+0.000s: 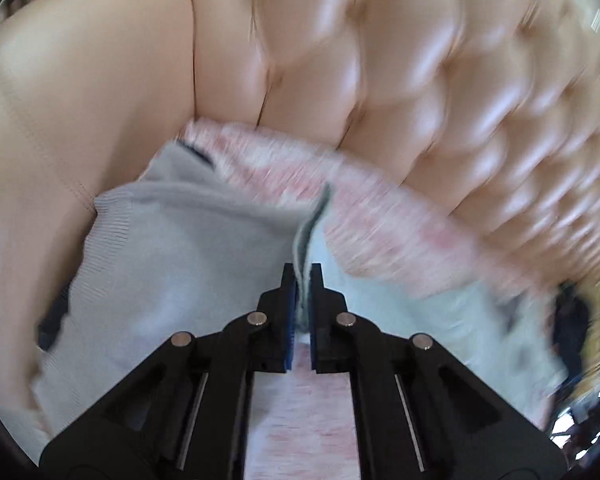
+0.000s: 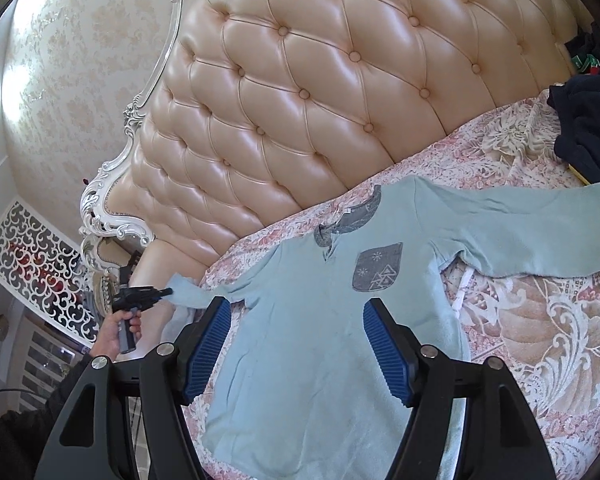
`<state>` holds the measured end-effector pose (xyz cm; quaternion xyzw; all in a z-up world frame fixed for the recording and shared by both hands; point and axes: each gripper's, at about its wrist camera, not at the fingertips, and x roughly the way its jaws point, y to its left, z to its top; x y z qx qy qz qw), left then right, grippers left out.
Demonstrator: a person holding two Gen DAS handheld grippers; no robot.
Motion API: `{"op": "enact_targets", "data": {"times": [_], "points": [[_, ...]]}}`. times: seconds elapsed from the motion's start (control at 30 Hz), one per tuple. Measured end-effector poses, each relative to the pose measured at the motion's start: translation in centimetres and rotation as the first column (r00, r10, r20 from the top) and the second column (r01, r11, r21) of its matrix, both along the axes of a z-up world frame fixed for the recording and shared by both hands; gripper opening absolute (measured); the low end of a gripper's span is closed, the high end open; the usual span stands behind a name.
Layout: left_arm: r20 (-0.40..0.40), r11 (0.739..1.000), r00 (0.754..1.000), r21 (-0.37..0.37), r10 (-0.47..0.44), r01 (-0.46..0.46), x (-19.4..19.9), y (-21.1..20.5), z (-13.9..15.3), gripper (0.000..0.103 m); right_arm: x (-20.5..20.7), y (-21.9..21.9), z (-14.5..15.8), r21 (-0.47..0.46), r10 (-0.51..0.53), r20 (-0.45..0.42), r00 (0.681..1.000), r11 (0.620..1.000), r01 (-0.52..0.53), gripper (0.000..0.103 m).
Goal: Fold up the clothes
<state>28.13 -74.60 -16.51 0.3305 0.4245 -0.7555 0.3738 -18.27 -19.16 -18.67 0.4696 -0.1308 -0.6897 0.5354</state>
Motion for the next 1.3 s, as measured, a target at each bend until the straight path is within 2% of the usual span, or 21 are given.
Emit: {"op": "enact_targets", "data": {"times": [0.07, 0.13, 0.23, 0.4, 0.57, 0.67, 0.73, 0.83, 0.97, 1.07, 1.13, 1.2, 1.3], "points": [[-0.053, 0.999, 0.998, -0.029, 0.038, -0.039, 1.6, 0.9, 0.8, 0.006, 0.0, 0.2, 0.1, -0.016, -0.007, 0.004, 1.0, 1.0, 0.007, 0.07], [-0.052, 0.995, 0.994, 0.033, 0.093, -0.091, 3.5, 0.7, -1.9, 0.006, 0.1, 0.2, 0.0, -0.018, -0.01, 0.011, 1.0, 1.0, 0.01, 0.07], [-0.049, 0.988, 0.992, 0.107, 0.118, -0.112, 4.7, 0.7, -4.9, 0.006, 0.1, 0.3, -0.1, -0.014, 0.0, 0.023, 1.0, 1.0, 0.0, 0.07], [-0.05, 0.989, 0.992, 0.097, 0.117, -0.112, 4.6, 1.0, -5.7, 0.006, -0.3, 0.9, -0.1, -0.006, -0.01, 0.029, 1.0, 1.0, 0.01, 0.07], [0.026, 0.997, 0.997, -0.024, 0.071, -0.07, 2.3, 2.5, -2.0, 0.006, -1.0, 1.3, -0.6, -0.025, -0.041, 0.06, 0.997, 0.999, 0.043, 0.071], [0.124, 0.992, 0.992, -0.122, -0.006, 0.021, -2.2, 3.8, 1.8, 0.006, -1.1, 1.3, -1.2, -0.04, -0.049, 0.082, 0.995, 0.998, 0.052, 0.072], [0.208, 0.976, 0.976, -0.187, -0.068, 0.107, -6.8, 5.1, 4.4, 0.006, -1.0, 1.5, -1.7, -0.051, -0.047, 0.091, 0.995, 0.997, 0.052, 0.072], [0.344, 0.933, 0.927, -0.263, -0.147, 0.246, -14.9, 7.7, 7.4, 0.006, -0.7, 2.0, -2.3, -0.066, -0.046, 0.104, 0.994, 0.996, 0.053, 0.073], [0.473, 0.854, 0.851, -0.325, -0.226, 0.407, -26.3, 13.0, 8.1, 0.006, -0.5, 3.2, -2.9, -0.094, -0.053, 0.133, 0.99, 0.993, 0.066, 0.073], [0.538, 0.788, 0.798, -0.352, -0.271, 0.506, -34.3, 18.9, 6.1, 0.006, -0.3, 4.5, -2.6, -0.106, -0.061, 0.137, 0.989, 0.992, 0.075, 0.074], [0.571, 0.745, 0.771, -0.375, -0.284, 0.552, -38.8, 23.6, 3.8, 0.006, -0.3, 5.5, -2.2, -0.112, -0.072, 0.135, 0.988, 0.99, 0.087, 0.074], [0.611, 0.7, 0.74, -0.398, -0.28, 0.593, -42.4, 28.6, 0.9, 0.006, -0.4, 6.7, -1.9, -0.125, -0.084, 0.144, 0.986, 0.987, 0.103, 0.074], [0.674, 0.612, 0.679, -0.415, -0.29, 0.673, -45.9, 35.4, -3.0, 0.006, -0.4, 8.3, -1.5, -0.121, -0.102, 0.138, 0.985, 0.985, 0.119, 0.075]]}}
